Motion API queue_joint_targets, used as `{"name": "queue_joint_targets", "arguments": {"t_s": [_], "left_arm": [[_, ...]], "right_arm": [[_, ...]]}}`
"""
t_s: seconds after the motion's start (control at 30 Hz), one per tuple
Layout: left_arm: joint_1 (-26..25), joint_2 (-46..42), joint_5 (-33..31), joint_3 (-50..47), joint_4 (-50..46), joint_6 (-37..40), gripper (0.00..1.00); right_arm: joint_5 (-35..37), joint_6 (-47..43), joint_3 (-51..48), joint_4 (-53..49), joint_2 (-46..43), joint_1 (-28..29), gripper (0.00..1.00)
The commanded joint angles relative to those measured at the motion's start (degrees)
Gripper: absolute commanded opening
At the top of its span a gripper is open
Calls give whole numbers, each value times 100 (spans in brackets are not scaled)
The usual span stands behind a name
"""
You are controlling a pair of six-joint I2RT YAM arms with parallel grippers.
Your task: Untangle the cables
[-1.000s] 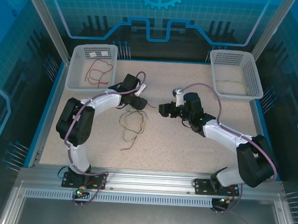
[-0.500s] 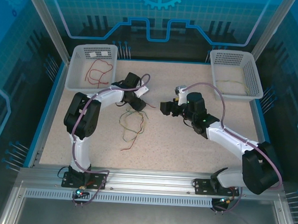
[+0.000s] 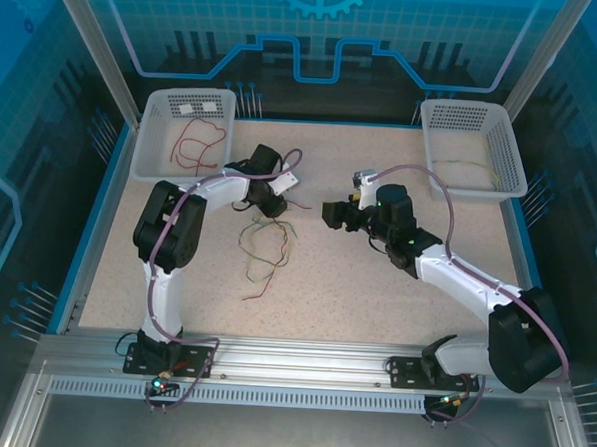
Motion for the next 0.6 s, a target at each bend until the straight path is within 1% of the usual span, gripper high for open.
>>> {"name": "queue_joint_targets", "arguments": {"t_s": [0.0,0.03,0.07,0.13,0.23,0.4,0.47,0.53,0.57], "left_arm": [[50,-107,202,-1,91,-97,26],[50,-176,250,-13,112,-177,21],[50,-247,263,-46,154,-255,20],[50,-413,266,-144,293,-478,5],[33,-617,182,-221,354,-839,0],[7,-1039,-36,-330,240,-1608,0],[-11,-1249,-67,-290,29,-1924,0],[-45,-1561,-149,-293,-82,-2389,0],[-53,-1712,-89,-294,-122,-2575,0]], "right_arm": [[31,-18,25,19,-78,34,83],[16,-12,49,0,-66,32,83],[6,-4,48,-11,-62,34,83],[-28,20,29,15,-55,41,83],[-82,31,15,20,-43,47,84],[-146,42,-5,9,-44,52,84],[-374,22,-17,106,-11,52,84],[-756,-18,23,180,82,73,84],[-858,-38,51,214,115,114,84]]}}
